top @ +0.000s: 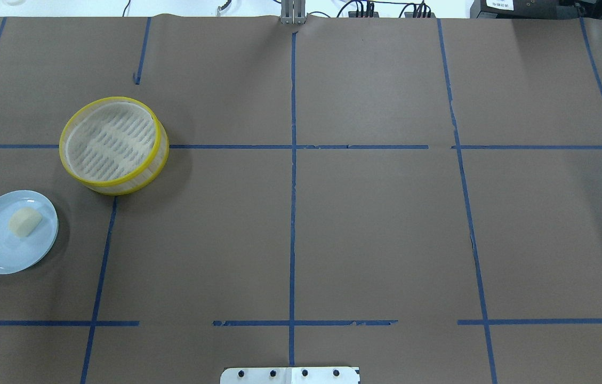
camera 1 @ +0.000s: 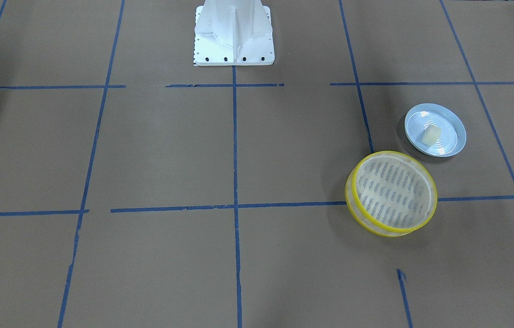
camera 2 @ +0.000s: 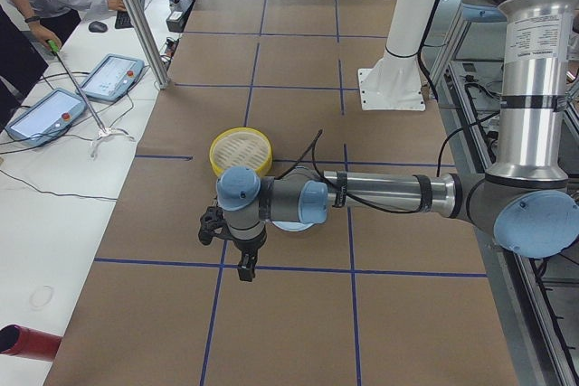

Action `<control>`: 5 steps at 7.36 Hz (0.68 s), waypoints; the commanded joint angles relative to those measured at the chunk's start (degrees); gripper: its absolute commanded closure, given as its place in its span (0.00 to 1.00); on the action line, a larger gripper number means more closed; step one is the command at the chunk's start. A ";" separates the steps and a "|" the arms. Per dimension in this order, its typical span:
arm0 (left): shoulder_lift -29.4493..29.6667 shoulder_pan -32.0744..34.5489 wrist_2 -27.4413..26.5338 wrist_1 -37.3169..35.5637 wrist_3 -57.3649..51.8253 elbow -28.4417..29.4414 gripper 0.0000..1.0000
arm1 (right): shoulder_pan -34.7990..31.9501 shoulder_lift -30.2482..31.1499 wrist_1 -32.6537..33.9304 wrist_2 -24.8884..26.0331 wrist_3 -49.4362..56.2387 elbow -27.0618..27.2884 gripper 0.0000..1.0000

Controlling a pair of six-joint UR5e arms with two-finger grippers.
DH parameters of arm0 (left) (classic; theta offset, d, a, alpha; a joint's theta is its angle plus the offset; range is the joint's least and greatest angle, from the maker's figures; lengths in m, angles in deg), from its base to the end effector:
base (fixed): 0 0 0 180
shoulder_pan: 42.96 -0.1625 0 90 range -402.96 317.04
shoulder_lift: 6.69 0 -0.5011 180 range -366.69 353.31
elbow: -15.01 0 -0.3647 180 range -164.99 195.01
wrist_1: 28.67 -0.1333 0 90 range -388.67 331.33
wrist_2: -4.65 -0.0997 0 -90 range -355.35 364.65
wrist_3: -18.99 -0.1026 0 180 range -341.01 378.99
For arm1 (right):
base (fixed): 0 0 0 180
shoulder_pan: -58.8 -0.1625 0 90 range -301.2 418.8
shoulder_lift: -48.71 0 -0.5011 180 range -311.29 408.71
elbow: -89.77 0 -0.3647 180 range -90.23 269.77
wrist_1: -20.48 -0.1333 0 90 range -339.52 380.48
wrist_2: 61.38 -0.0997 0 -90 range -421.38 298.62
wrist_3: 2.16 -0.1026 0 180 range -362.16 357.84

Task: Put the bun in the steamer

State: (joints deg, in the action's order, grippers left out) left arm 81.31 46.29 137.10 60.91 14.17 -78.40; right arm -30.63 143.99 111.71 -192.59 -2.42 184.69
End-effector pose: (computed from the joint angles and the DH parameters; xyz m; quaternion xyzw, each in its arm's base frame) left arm -0.0582 -0.4489 0.7283 0.0209 0.3615 0.0484 0.9309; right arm 0.0616 -0.4167 0.7437 -0.0155 -0.3518 0.0024 0.9359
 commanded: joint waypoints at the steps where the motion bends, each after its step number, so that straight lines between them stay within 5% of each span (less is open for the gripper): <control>1: 0.07 0.04 0.00 -0.19 -0.80 -0.37 0.00 | 0.05 0.00 0.00 0.00 0.00 0.00 0.00; 5: 3.22 -1.09 -2.10 0.16 5.90 -8.96 0.00 | 0.05 0.00 0.00 0.00 0.00 0.00 0.00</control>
State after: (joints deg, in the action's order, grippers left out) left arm 83.03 45.99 136.17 61.14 15.29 -83.98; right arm -30.61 143.99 111.71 -192.60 -2.42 184.69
